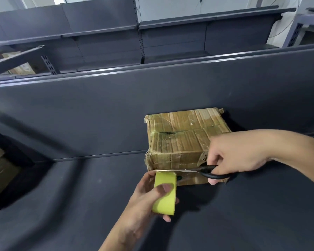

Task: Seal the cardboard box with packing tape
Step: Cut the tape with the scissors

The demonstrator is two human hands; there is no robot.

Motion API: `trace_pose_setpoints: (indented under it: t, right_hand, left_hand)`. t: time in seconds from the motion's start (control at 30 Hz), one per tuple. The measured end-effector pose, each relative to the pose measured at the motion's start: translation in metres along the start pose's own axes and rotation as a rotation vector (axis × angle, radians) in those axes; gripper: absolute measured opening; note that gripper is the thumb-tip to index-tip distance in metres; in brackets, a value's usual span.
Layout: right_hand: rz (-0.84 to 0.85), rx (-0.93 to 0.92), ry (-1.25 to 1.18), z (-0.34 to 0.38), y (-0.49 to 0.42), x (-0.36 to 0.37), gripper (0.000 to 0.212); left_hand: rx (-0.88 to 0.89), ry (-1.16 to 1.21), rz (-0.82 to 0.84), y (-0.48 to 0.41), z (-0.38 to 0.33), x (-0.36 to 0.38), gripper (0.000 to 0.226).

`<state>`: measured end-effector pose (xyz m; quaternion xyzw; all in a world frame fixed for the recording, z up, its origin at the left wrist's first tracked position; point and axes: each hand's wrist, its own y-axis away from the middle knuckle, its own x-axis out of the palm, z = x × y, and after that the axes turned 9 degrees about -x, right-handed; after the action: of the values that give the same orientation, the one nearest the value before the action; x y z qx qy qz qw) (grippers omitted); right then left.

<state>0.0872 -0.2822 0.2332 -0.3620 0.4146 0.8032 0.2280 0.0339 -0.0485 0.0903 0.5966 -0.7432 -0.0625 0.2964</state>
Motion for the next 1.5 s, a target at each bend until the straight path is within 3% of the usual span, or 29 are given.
trace_pose_setpoints:
  t: [0.13, 0.23, 0.43, 0.53, 0.63, 0.67, 0.77, 0.8, 0.83, 0.93, 1.07, 1.27, 1.37, 1.5]
  right_hand:
    - [-0.092, -0.069, -0.278, -0.01, 0.017, -0.014, 0.028]
    - [-0.354, -0.144, -0.398, -0.014, 0.011, -0.022, 0.016]
    - [-0.703, -0.083, -0.104, -0.025, -0.022, -0.02, 0.009]
    - [-0.843, -0.116, -0.07, -0.032, -0.032, -0.013, 0.009]
    - [-0.918, -0.124, -0.11, -0.038, -0.036, -0.01, 0.007]
    - [-0.939, -0.117, -0.148, -0.041, -0.036, -0.009, 0.004]
    - [-1.003, -0.091, -0.268, -0.054, -0.038, -0.006, 0.017]
    - [-1.029, -0.09, -0.305, -0.057, -0.038, -0.004, 0.019]
    - [-1.059, -0.096, -0.343, -0.059, -0.038, -0.002, 0.019]
    - [-1.168, -0.137, -0.433, -0.06, -0.039, 0.008, 0.021]
    - [-1.226, -0.163, -0.4, -0.058, -0.044, 0.021, 0.023]
    - [-1.257, -0.172, -0.383, -0.059, -0.049, 0.022, 0.022]
    - [-1.275, -0.221, -0.528, -0.058, -0.046, 0.02, 0.022]
    - [-1.51, -0.234, -0.789, -0.068, -0.029, 0.024, 0.018]
  left_hand:
    - [0.066, -0.206, 0.001, -0.001, 0.002, -0.01, 0.073]
    - [0.131, -0.647, -0.111, -0.002, 0.003, -0.012, 0.067]
    - [0.244, -1.396, -0.276, -0.005, 0.014, 0.0, 0.088]
    - [0.181, -1.579, -0.267, -0.008, 0.017, 0.001, 0.111]
    - [0.175, -1.651, -0.284, 0.004, 0.005, 0.005, 0.114]
    - [0.302, -1.656, -0.36, 0.009, -0.001, 0.005, 0.1]
    - [1.008, -1.355, -0.609, 0.015, -0.026, -0.001, 0.052]
    - [1.161, -1.272, -0.66, 0.011, -0.036, -0.004, 0.047]
    - [1.205, -1.264, -0.658, 0.004, -0.047, -0.006, 0.047]
    - [1.072, -1.395, -0.449, -0.03, -0.069, -0.012, 0.064]
    - [0.96, -1.305, -0.283, -0.056, -0.061, -0.017, 0.067]
    - [0.945, -1.271, -0.268, -0.052, -0.063, -0.019, 0.072]
    - [0.962, -1.224, -0.273, -0.051, -0.062, -0.016, 0.07]
    - [0.966, -1.203, -0.274, -0.042, -0.071, -0.016, 0.068]
